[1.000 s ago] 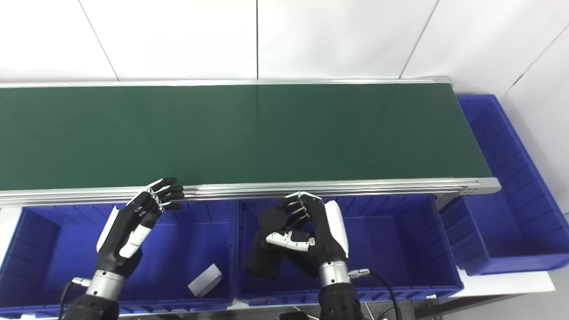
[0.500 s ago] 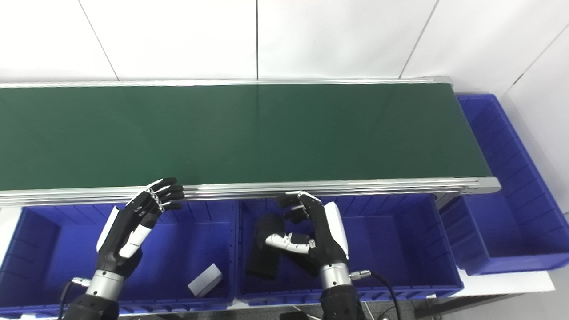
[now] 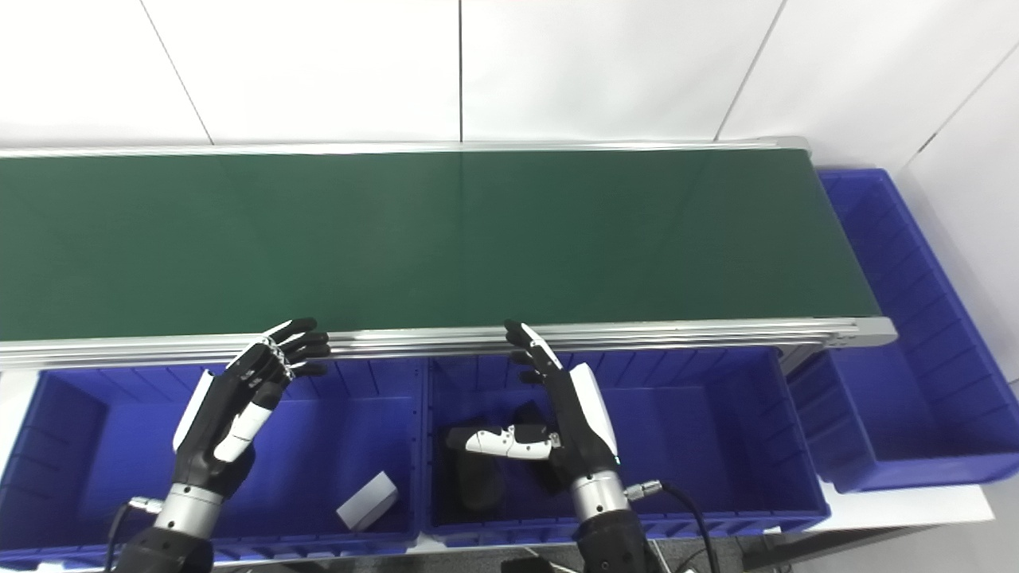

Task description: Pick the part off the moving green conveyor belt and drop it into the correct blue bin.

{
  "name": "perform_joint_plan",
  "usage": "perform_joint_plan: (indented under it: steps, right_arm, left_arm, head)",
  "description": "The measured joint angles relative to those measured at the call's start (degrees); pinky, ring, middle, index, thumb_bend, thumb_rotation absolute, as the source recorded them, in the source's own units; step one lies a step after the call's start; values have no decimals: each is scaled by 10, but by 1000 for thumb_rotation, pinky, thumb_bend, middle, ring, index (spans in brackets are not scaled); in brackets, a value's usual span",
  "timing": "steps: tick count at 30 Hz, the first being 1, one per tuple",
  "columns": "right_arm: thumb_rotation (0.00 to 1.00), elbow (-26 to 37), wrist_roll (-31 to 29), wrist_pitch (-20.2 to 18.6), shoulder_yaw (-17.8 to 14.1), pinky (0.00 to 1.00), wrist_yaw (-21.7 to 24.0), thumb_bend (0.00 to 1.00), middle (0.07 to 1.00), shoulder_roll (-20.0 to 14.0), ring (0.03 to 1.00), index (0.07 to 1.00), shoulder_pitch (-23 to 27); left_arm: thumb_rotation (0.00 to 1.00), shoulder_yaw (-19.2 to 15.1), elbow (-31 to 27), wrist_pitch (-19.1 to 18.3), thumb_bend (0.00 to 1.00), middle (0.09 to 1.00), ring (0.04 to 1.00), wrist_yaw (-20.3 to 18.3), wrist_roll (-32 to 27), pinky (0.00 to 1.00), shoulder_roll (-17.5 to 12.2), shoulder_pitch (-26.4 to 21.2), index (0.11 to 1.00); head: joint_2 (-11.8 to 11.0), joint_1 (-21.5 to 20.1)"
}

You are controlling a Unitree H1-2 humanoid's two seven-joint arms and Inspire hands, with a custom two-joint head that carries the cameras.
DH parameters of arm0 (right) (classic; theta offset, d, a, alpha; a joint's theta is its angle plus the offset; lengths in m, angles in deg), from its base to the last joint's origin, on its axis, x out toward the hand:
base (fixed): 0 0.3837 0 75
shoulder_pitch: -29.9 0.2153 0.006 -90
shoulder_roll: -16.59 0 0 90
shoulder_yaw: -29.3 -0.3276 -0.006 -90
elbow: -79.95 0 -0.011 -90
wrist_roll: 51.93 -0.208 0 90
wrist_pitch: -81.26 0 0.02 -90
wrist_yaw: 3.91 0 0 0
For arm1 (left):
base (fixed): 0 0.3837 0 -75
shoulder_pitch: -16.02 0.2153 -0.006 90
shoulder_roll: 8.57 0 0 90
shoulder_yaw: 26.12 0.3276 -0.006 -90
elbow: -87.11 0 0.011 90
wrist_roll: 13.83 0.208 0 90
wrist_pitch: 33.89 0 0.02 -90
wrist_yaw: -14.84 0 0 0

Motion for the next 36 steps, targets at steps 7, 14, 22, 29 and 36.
perform_joint_plan:
  steps: [7,14,22,29,36]
  right_arm:
    - [355,1,-17,4,5,753,0,862,868,0,825,890,-2]
    - [531,21,-32,29,18,676,0,688,805,1,758,841,-10]
    - [648,41,-46,58,36,660,0,575,775,13,729,818,-20]
    - [694,32,-46,94,52,657,-1,535,765,24,722,807,-17]
    - [663,-38,-48,150,53,659,-5,524,759,29,722,795,-11]
  left_arm:
    - [729,0,1,0,727,755,740,0,0,676,0,0,796]
    - [714,1,2,1,717,754,735,0,1,676,4,4,793]
    - [707,5,10,5,714,754,730,0,1,675,4,6,798]
    - [716,4,20,7,725,754,724,-4,4,671,11,10,804]
    - [716,4,22,8,762,765,734,-12,8,684,23,22,800]
  head:
    - [-10,11]
    - [-28,33]
    - [-54,57]
    - [-74,76]
    - [-105,107]
